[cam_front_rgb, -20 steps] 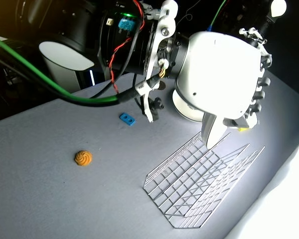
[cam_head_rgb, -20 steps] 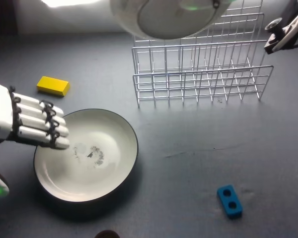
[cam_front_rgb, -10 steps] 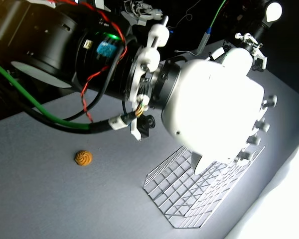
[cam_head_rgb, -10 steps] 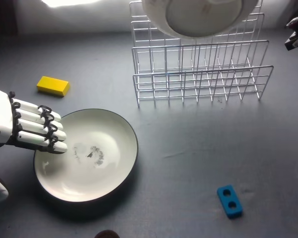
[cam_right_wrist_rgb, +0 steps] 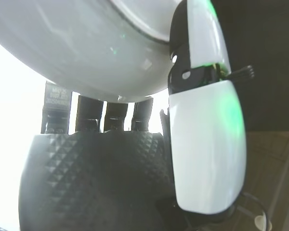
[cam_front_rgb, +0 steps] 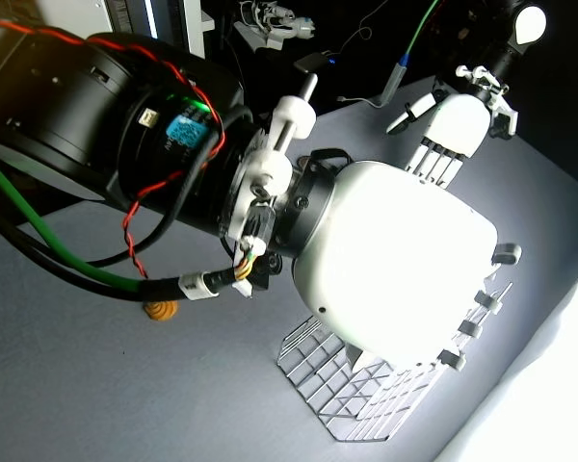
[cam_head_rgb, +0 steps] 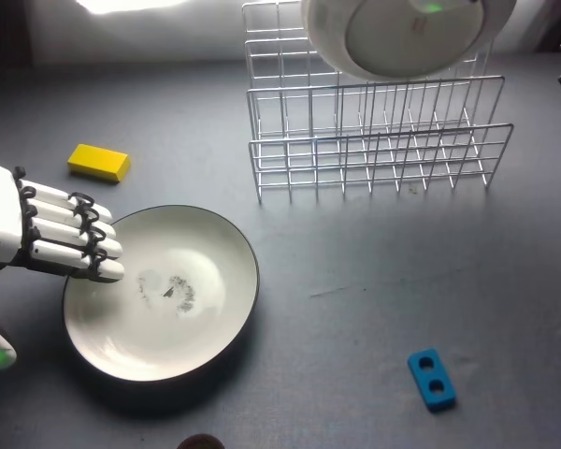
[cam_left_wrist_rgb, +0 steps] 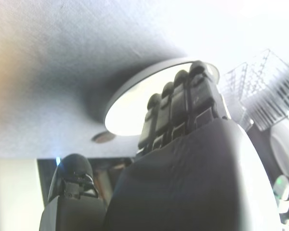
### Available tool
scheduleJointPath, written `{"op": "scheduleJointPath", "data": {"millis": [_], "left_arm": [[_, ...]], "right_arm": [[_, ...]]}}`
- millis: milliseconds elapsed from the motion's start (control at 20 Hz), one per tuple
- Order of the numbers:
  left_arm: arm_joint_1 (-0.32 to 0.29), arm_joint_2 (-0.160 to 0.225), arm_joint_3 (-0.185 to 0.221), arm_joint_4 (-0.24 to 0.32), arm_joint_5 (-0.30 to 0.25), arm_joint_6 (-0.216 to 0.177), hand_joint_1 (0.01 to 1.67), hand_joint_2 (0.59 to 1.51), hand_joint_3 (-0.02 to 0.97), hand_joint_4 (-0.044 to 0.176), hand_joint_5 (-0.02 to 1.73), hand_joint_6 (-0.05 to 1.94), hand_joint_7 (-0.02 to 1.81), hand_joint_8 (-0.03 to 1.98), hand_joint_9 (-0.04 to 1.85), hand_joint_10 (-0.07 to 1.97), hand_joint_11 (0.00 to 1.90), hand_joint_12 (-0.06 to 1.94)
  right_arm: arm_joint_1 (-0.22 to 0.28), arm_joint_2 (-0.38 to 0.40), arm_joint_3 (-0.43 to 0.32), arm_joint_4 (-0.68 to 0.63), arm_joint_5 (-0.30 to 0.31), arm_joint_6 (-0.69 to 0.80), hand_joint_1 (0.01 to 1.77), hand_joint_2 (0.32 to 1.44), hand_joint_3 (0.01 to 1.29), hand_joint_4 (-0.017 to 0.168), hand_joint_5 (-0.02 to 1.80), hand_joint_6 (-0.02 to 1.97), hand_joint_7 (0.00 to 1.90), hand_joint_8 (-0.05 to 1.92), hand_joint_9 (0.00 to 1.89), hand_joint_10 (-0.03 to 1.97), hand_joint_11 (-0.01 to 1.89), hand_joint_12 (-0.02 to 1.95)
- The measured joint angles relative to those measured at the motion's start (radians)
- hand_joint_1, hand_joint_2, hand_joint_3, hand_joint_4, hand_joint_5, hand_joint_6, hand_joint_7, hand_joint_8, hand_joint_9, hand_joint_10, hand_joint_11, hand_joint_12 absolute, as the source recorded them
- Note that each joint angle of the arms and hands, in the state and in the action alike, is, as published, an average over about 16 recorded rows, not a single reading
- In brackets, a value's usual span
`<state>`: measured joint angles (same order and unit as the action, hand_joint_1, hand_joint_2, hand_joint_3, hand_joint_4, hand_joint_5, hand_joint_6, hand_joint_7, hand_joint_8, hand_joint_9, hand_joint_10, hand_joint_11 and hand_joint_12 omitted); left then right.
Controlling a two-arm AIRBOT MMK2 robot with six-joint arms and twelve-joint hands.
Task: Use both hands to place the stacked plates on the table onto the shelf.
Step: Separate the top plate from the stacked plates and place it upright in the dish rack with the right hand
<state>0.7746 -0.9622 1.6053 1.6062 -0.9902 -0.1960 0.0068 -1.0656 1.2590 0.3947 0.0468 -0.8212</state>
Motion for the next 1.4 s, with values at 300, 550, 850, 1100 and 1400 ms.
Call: {"op": "scheduleJointPath", "data": {"millis": [300, 550, 850, 1100, 1400], "left_arm": [[-0.001, -0.001, 0.010, 0.000, 0.000, 0.000, 0.01, 1.153, 0.014, 0.004, 0.02, 0.01, 0.02, -0.01, 0.02, 0.01, 0.01, 0.00], [-0.001, -0.002, 0.013, 0.000, 0.000, 0.000, 0.01, 1.153, 0.015, 0.004, 0.02, 0.01, 0.02, 0.00, 0.02, 0.01, 0.01, 0.00], [-0.001, -0.002, 0.014, 0.000, 0.000, 0.000, 0.01, 1.151, 0.015, 0.004, 0.02, 0.01, 0.01, -0.01, 0.01, 0.01, 0.01, 0.00], [-0.001, -0.003, 0.014, 0.000, -0.001, 0.000, 0.01, 1.157, 0.014, 0.004, 0.02, 0.01, 0.01, 0.00, 0.01, 0.01, 0.01, 0.00], [-0.001, -0.004, 0.015, 0.000, -0.001, 0.000, 0.01, 1.159, 0.014, 0.004, 0.02, 0.01, 0.01, -0.01, 0.01, 0.01, 0.01, 0.00]], "right_arm": [[0.010, -0.020, 0.038, -0.025, -0.053, 0.027, 1.22, 0.96, 0.01, 0.019, 1.01, 0.88, 1.10, 0.75, 1.28, 0.02, 0.83, 1.05], [0.014, -0.039, 0.062, -0.027, -0.079, 0.038, 1.22, 0.96, 0.01, 0.020, 1.01, 0.88, 1.11, 0.75, 1.27, 0.02, 0.82, 1.05], [0.014, -0.061, 0.090, -0.027, -0.088, 0.072, 1.22, 0.96, 0.01, 0.019, 1.02, 0.88, 1.09, 0.76, 1.26, 0.02, 0.80, 1.07], [0.006, -0.079, 0.114, -0.022, -0.089, 0.104, 1.22, 0.96, 0.02, 0.018, 1.02, 0.88, 1.09, 0.76, 1.26, 0.02, 0.78, 1.08], [-0.018, -0.097, 0.139, -0.016, -0.089, 0.134, 1.23, 0.96, 0.02, 0.018, 1.01, 0.88, 1.09, 0.75, 1.27, 0.02, 0.78, 1.08]]}}
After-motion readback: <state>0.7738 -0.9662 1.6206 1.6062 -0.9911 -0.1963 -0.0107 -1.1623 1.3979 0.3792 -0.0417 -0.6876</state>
